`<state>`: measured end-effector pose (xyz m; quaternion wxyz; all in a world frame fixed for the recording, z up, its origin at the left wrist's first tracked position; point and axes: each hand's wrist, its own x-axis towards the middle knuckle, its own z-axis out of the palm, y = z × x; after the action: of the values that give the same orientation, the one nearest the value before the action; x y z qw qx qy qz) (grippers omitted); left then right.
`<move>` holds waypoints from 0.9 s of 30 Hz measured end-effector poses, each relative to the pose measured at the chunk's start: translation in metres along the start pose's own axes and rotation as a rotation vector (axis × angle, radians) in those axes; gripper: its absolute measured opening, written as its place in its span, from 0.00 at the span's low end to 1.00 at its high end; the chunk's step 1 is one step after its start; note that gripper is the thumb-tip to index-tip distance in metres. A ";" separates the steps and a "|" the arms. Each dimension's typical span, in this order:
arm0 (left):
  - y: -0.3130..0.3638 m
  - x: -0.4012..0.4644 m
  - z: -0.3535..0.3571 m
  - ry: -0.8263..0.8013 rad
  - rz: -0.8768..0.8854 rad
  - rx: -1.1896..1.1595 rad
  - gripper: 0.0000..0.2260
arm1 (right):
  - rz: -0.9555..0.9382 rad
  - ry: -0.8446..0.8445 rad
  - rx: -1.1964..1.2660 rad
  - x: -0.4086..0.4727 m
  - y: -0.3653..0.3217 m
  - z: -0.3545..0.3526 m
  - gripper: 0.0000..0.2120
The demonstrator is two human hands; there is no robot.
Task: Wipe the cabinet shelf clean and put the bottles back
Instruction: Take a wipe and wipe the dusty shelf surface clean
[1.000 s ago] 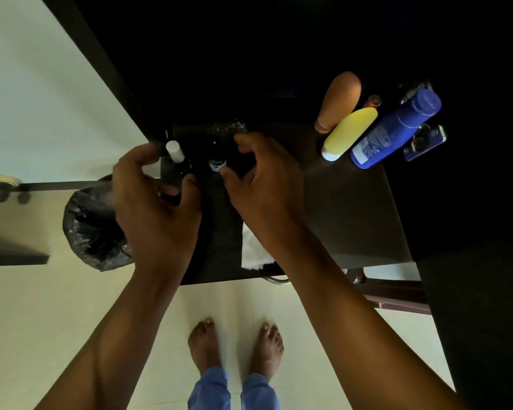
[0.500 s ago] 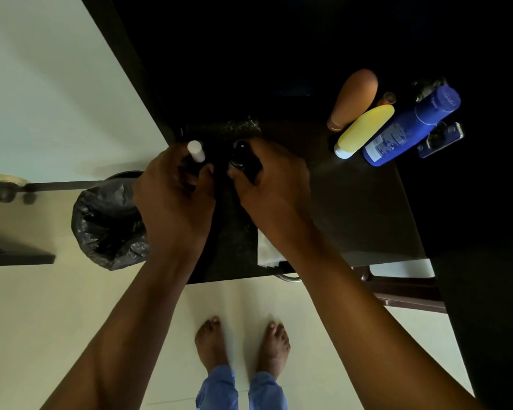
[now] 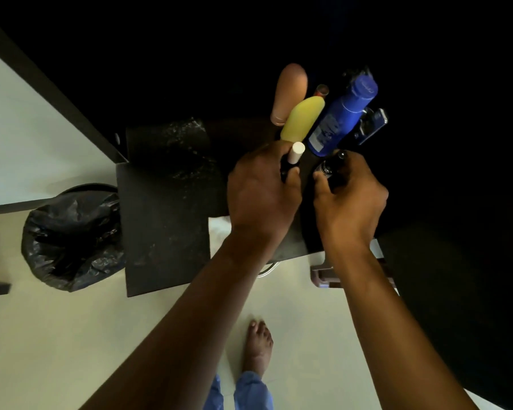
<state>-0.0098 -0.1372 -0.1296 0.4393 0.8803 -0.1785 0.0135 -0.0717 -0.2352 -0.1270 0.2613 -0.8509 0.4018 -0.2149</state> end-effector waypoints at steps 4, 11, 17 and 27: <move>-0.003 0.000 0.014 0.009 0.012 0.045 0.09 | 0.011 -0.015 0.024 0.008 0.006 0.000 0.22; -0.006 0.001 0.017 -0.018 -0.020 0.037 0.13 | 0.025 -0.038 0.009 0.012 0.011 0.007 0.29; -0.012 -0.013 -0.023 0.007 -0.039 -0.029 0.17 | -0.099 0.116 0.117 -0.041 0.013 -0.035 0.14; -0.061 -0.079 -0.112 -0.016 -0.034 0.293 0.11 | -0.570 -0.243 0.131 -0.142 -0.011 0.010 0.20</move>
<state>-0.0486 0.0077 -0.1221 0.3048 0.9380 -0.1632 0.0251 -0.1426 -0.1132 -0.1495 0.2910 -0.9300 0.0983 -0.2018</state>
